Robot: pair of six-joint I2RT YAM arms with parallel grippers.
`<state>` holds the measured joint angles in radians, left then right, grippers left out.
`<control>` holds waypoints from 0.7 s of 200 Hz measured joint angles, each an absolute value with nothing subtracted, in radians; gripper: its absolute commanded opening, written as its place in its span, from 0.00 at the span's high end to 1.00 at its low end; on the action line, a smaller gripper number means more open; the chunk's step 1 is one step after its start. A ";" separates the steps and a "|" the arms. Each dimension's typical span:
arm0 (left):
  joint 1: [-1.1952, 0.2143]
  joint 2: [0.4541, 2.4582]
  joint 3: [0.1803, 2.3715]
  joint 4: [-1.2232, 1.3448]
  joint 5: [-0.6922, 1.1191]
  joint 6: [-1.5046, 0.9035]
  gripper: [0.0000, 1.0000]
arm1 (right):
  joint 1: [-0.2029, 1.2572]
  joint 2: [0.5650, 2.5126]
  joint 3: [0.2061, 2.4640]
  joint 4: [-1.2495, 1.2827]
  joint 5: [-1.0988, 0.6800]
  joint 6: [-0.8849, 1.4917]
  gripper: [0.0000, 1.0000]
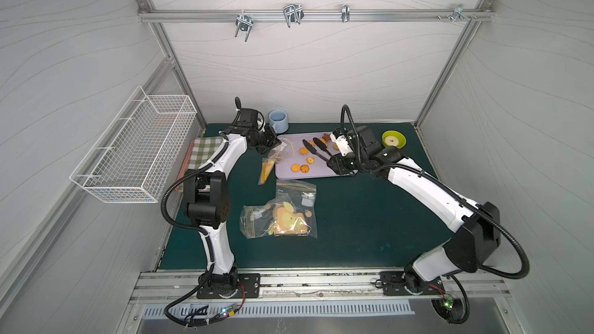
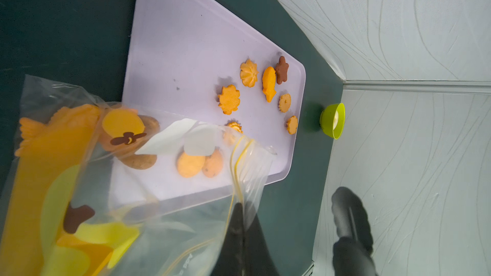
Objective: Put the cookies into a resealable bag to prevent moisture
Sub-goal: Pick up the cookie from the tray.
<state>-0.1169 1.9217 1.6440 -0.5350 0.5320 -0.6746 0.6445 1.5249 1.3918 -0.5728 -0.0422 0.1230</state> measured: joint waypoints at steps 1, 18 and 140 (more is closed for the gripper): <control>-0.117 1.922 1.644 -0.535 0.531 -0.674 1.00 | 0.644 1.526 1.392 -0.573 -0.041 0.123 0.53; -0.116 1.922 1.647 -0.545 0.522 -0.668 1.00 | 0.636 1.573 1.415 -0.580 -0.011 0.121 0.53; -0.076 1.904 1.647 -0.546 0.500 -0.667 1.00 | 0.660 2.070 1.789 -0.722 0.100 0.059 0.48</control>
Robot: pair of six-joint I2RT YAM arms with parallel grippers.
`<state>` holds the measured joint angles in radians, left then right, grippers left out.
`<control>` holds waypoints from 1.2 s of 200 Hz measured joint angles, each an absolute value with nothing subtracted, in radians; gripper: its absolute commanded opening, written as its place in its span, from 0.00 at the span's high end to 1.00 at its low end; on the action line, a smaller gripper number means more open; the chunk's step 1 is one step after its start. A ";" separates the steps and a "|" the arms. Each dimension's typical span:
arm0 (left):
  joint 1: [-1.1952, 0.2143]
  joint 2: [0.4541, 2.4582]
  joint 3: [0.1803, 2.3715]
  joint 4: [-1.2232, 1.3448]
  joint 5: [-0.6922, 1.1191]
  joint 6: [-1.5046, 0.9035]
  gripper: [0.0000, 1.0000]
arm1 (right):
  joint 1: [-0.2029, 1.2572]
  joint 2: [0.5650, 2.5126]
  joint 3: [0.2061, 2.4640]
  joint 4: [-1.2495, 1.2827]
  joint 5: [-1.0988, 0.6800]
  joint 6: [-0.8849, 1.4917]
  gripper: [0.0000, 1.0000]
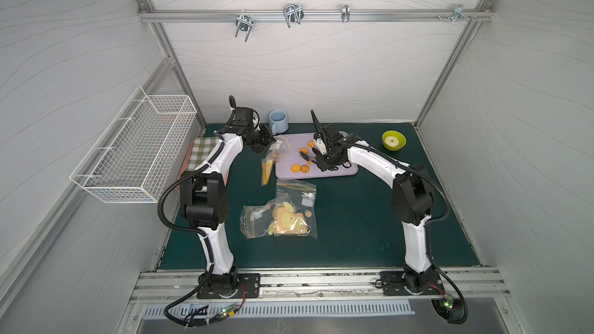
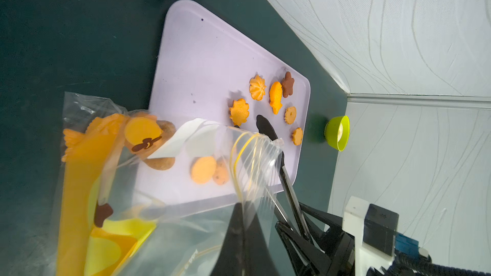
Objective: Put the cookies into a resealable bag to prevent moisture
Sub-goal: Pick up the cookie from the tray.
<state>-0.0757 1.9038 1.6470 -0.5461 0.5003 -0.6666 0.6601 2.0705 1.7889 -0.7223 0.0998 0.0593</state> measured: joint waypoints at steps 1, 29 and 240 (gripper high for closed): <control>-0.076 1.904 1.647 -0.546 0.501 -0.667 1.00 | 0.661 2.072 1.792 -0.723 0.099 0.059 0.48; -0.072 1.904 1.647 -0.540 0.508 -0.670 1.00 | 0.670 2.116 1.856 -0.751 0.112 0.047 0.48; -0.079 1.904 1.647 -0.539 0.532 -0.685 1.00 | 0.678 1.840 1.589 -0.682 0.164 0.066 0.62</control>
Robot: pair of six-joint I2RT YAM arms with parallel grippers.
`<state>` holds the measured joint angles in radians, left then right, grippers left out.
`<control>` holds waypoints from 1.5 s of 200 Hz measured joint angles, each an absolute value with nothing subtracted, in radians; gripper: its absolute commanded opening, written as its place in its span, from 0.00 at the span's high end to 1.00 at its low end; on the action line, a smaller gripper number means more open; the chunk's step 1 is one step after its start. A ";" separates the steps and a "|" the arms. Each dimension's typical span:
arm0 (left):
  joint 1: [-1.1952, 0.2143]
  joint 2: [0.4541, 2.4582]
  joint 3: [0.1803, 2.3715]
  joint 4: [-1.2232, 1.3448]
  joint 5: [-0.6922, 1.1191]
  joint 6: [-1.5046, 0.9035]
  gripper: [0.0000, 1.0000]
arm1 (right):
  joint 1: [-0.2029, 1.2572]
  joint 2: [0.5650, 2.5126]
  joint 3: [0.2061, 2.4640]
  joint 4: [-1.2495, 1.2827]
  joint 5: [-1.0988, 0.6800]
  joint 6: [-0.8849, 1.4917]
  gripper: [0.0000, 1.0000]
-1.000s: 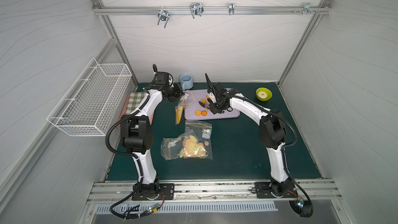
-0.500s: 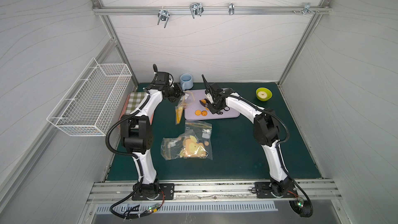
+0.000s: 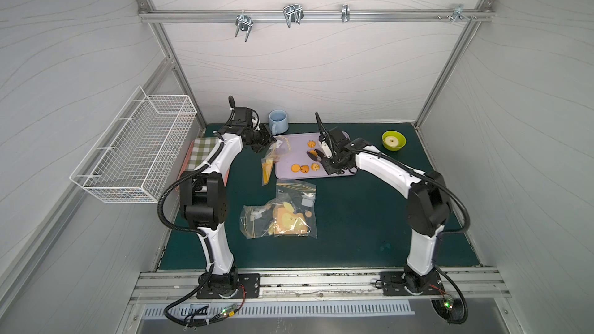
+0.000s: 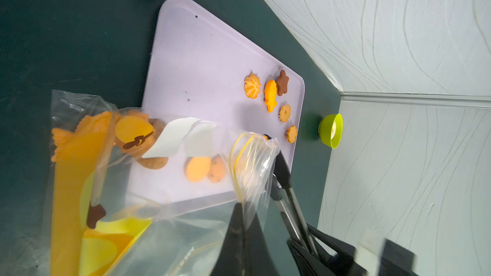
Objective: Put the cookies into a resealable bag to prevent moisture
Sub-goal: Pick up the cookie from the tray, then place the cookie in the ziploc bag.
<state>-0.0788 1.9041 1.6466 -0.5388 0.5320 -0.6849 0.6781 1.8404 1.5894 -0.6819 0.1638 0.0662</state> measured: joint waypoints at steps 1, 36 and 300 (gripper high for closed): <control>-0.079 1.904 1.647 -0.539 0.532 -0.685 1.00 | 0.678 1.836 1.588 -0.681 0.162 0.067 0.62; -0.094 1.905 1.647 -0.540 0.535 -0.684 1.00 | 0.683 1.691 1.563 -0.616 0.092 0.080 0.62; -0.116 1.915 1.649 -0.541 0.554 -0.680 1.00 | 0.700 1.616 1.428 -0.525 -0.055 0.148 0.53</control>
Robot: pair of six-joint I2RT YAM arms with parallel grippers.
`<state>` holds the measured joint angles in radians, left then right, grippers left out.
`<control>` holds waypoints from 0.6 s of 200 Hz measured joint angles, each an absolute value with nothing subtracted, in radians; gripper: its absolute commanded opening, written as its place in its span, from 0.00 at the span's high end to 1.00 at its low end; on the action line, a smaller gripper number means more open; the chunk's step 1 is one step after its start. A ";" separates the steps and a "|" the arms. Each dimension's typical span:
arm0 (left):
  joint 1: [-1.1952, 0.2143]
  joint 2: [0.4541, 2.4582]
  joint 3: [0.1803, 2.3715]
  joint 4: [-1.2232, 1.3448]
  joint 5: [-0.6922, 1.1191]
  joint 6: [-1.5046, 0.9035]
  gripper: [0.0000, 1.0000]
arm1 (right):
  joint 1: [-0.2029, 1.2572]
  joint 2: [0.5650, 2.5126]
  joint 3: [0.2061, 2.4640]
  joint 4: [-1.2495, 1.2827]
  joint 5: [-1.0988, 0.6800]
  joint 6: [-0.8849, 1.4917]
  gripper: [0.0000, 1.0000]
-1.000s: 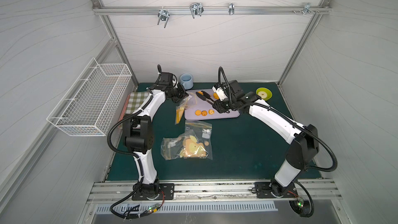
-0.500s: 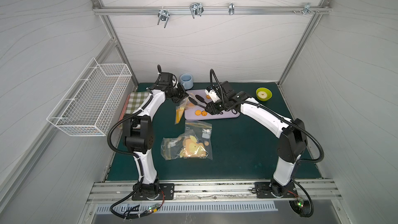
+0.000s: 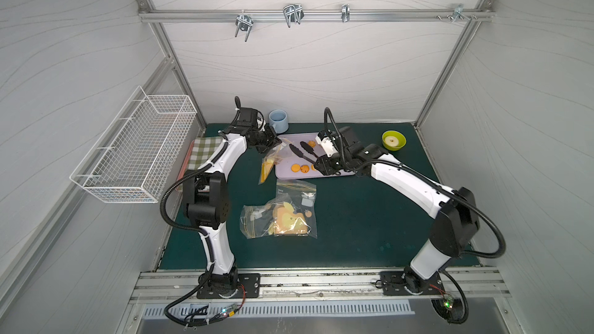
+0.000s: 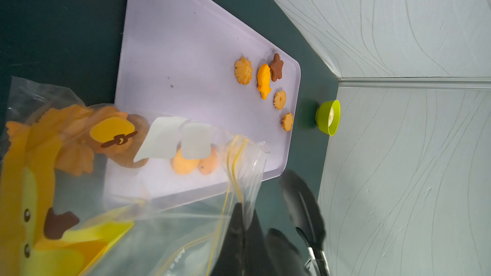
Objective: Put the cookies into a resealable bag to prevent moisture
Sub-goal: Place the cookie in the ziploc bag, then place the clamp at the center of the board.
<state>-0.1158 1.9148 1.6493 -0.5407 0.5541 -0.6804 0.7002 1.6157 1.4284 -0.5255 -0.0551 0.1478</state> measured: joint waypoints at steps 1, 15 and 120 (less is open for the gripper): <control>-0.116 1.915 1.649 -0.541 0.554 -0.680 1.00 | 0.699 1.611 1.425 -0.526 -0.052 0.149 0.53; -0.114 1.915 1.649 -0.541 0.554 -0.680 1.00 | 0.683 1.532 1.381 -0.536 0.004 0.163 0.53; -0.111 1.914 1.654 -0.562 0.535 -0.656 1.00 | 0.672 1.263 0.995 -0.858 0.282 0.398 0.54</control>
<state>-0.1112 1.9141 1.6539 -0.5617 0.5354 -0.6559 0.6716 1.2629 0.9947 -0.8577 0.2817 0.3981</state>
